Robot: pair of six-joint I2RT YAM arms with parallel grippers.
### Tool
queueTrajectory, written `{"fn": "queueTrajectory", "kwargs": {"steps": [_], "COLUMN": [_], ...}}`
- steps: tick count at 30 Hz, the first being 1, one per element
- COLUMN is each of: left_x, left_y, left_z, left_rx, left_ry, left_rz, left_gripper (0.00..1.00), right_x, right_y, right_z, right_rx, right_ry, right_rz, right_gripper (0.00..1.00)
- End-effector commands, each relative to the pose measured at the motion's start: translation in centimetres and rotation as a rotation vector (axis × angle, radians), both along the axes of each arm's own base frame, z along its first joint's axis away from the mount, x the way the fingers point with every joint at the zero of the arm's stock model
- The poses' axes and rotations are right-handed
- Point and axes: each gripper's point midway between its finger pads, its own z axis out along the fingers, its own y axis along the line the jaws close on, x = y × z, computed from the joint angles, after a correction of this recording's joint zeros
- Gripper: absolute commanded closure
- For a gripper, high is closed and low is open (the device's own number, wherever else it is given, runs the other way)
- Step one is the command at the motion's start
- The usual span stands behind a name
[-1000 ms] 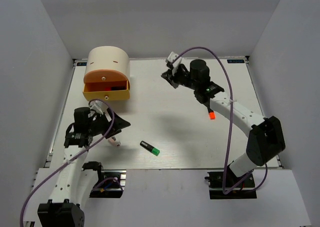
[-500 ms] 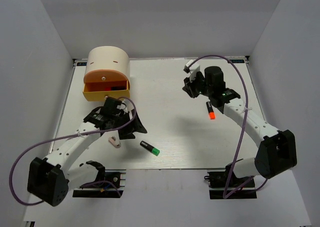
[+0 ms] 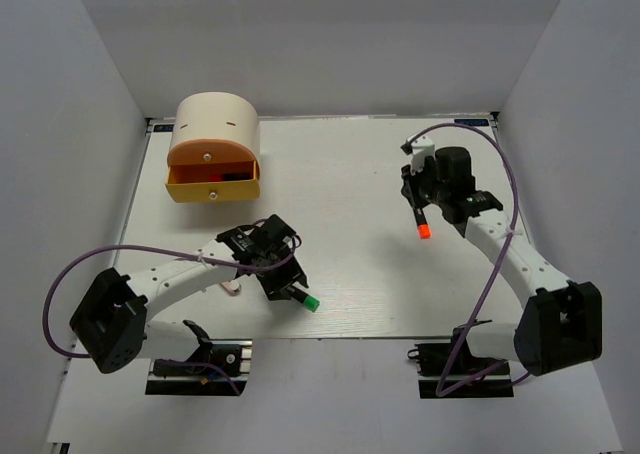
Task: Sort the stationery into containers
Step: Pick up the pen from the center of the board.
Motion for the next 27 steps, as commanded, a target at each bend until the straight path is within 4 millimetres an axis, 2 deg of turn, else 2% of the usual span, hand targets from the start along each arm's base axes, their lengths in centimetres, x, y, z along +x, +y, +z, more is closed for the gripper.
{"fn": "queueTrajectory", "kwargs": {"steps": [1,6,11,18,19,24,27], "left_x": [1.3,1.6,2.1,3.2,3.0,2.9,2.5], "left_y": [-0.3,-1.0,-1.6,-1.8,-1.6,-2.0,-1.8], "left_z": [0.0,-1.1,-2.8,-3.1,-3.9,-4.8,-5.5], "left_rx": [0.001,0.048,0.073,0.103,0.125,0.156,0.159], "left_ry": [-0.027,-0.006,0.032,0.018,0.034,0.08,0.093], "left_rz": [0.161,0.167,0.208,0.228,0.227,0.22,0.217], "left_gripper": [0.4,0.4,0.41,0.41,0.42,0.5,0.5], "right_x": [-0.5,-1.2,-1.3,-1.7,-1.6,-1.5,-1.5], "right_y": [-0.7,-1.4,-2.0,-2.5,-2.5,-2.7,-2.7], "right_z": [1.0,0.3,0.6,-0.1,0.0,0.0,-0.2], "right_rx": [0.036,0.05,0.057,0.06,0.064,0.066,0.064], "right_ry": [-0.045,-0.037,-0.044,-0.029,-0.03,-0.029,-0.028], "right_rz": [-0.024,-0.035,-0.05,-0.057,-0.059,-0.065,-0.063], "right_gripper": [0.8,0.8,0.78,0.78,0.78,0.78,0.78]}}
